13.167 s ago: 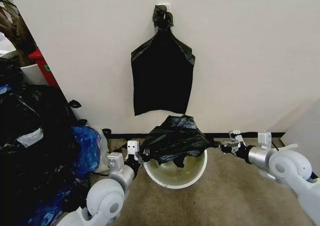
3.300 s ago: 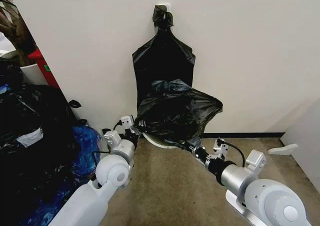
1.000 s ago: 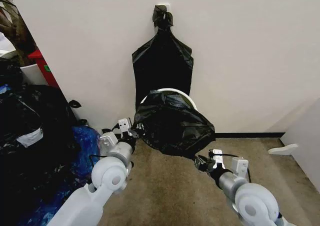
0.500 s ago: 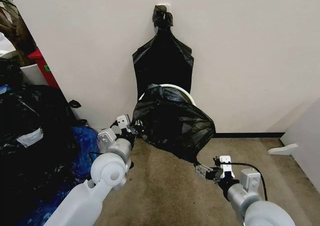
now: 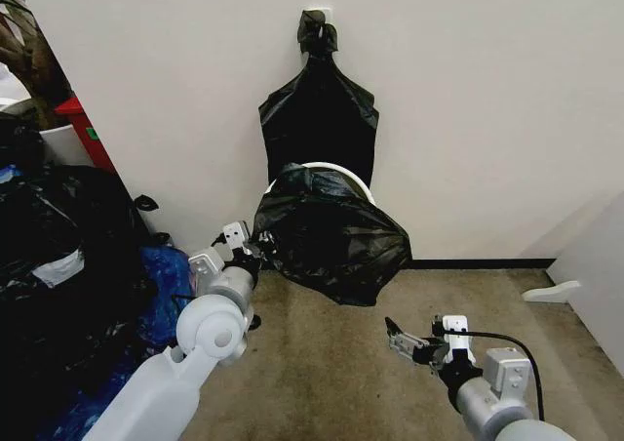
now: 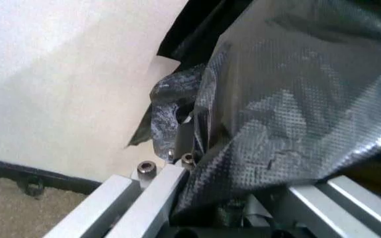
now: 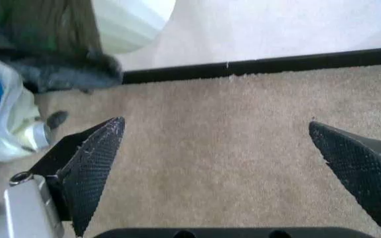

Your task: Place the garbage bag over the trash bin.

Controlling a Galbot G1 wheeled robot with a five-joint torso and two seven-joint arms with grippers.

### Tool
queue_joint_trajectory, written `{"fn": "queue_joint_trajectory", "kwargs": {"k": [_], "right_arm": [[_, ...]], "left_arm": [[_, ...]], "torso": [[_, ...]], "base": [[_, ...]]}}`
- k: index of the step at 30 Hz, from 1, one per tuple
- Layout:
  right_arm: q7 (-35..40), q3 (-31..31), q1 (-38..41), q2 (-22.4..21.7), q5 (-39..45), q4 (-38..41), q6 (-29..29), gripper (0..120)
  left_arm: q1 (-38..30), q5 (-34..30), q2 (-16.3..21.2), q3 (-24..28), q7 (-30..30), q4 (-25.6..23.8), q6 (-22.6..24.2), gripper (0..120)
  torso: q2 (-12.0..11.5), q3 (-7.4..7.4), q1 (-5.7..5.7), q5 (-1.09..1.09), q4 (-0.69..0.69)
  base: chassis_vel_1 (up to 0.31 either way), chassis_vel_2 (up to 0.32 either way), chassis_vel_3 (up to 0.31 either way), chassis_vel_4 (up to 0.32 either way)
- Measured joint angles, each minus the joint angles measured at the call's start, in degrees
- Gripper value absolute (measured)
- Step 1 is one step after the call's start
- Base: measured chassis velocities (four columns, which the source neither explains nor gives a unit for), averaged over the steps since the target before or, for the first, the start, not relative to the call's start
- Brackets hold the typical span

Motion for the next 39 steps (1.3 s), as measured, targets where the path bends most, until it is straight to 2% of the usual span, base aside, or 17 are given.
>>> {"fn": "queue_joint_trajectory", "kwargs": {"k": [5,8,11,14,18,23,28,34,39], "right_arm": [[0.36,0.71,1.31,-0.25,0.15,0.11,1.49,100],[1.58,1.37,5.29,-2.01,0.75,0.12,2.16,100],[-0.6,2.33,6.1,-2.88,-2.54,0.14,4.61,100],[-5.91,4.83,6.43,-4.61,-6.55,0.28,8.51,100],[-10.14,6.23,7.96,-6.89,-5.83,0.28,9.61,100],[-22.71,7.18,12.44,-13.81,-4.36,0.28,13.69,100],[-27.1,4.95,19.01,-16.87,2.06,0.1,11.43,100],[-27.57,3.04,22.45,-17.84,3.8,-2.27,8.79,91],[-27.98,1.9,23.92,-18.17,3.62,-4.75,7.84,77]], "left_arm": [[1.11,1.76,0.66,0.52,1.06,-0.05,0.11,1],[2.89,5.05,0.87,1.66,2.54,0.04,0.31,1],[3.98,7.28,1.19,2.34,3.48,0.14,0.57,1],[5.7,11.0,1.53,3.02,5.35,0.26,0.69,1],[6.44,12.98,1.79,3.21,6.56,0.3,0.69,1],[6.21,15.13,2.8,3.4,8.91,0.3,0.79,1],[6.03,18.39,2.68,3.93,10.7,0.29,1.62,1],[7.36,20.98,2.9,3.9,12.08,-0.43,1.62,1],[9.17,23.62,3.34,3.58,13.44,-1.24,0.93,1]], "torso": [[0.0,0.0,0.0,-0.01,0.0],[0.0,0.0,0.0,0.0,0.02],[0.0,0.0,0.0,0.0,0.02],[0.0,0.0,0.0,0.0,-0.01],[0.0,0.0,0.0,0.0,0.0],[0.0,0.0,0.0,-0.01,0.01],[0.0,0.01,0.0,-0.01,0.0],[0.0,0.01,0.0,0.0,0.01],[0.0,0.01,0.0,0.0,0.02]], "base": [[0.0,0.0,0.0,0.0],[0.0,0.0,0.0,0.0],[0.0,0.0,0.0,0.0],[0.0,0.0,0.0,0.0],[0.0,0.0,0.0,0.0],[0.0,0.0,0.0,0.0],[0.0,0.0,0.0,0.0],[0.0,0.0,0.0,0.0],[0.0,0.0,0.0,0.0]]}}
